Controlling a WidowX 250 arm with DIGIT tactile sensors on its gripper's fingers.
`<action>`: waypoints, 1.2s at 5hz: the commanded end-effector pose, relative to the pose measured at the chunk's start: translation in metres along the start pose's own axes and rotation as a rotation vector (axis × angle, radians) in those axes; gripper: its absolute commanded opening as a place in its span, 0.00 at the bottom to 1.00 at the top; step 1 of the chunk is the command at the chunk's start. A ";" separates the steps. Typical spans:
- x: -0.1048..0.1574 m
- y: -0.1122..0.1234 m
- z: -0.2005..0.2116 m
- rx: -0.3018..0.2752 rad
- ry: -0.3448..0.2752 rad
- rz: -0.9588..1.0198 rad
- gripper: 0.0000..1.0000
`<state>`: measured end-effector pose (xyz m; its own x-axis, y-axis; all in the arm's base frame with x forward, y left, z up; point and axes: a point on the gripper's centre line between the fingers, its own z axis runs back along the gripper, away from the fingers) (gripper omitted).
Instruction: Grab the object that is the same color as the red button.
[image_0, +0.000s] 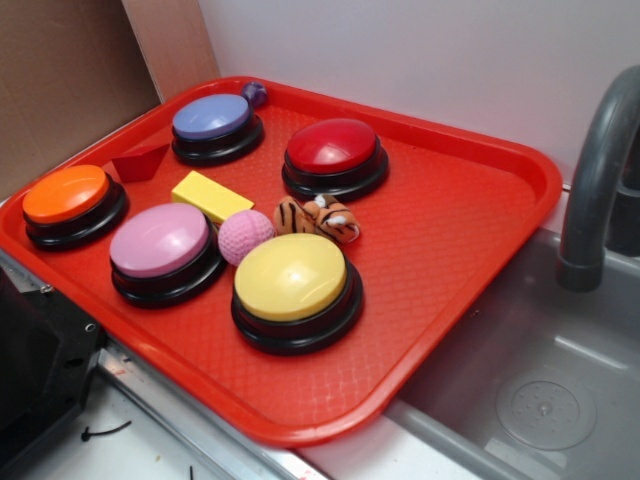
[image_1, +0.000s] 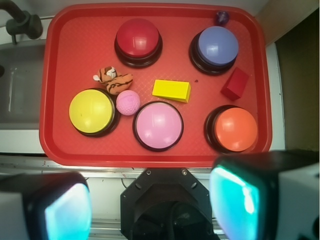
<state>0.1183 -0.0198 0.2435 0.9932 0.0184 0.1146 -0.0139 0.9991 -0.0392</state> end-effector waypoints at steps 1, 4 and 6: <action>0.000 0.000 0.000 0.000 0.000 0.000 1.00; 0.022 0.055 -0.055 -0.025 -0.148 0.238 1.00; 0.046 0.104 -0.103 0.021 -0.091 0.274 1.00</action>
<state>0.1751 0.0765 0.1345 0.9451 0.2870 0.1562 -0.2795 0.9577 -0.0685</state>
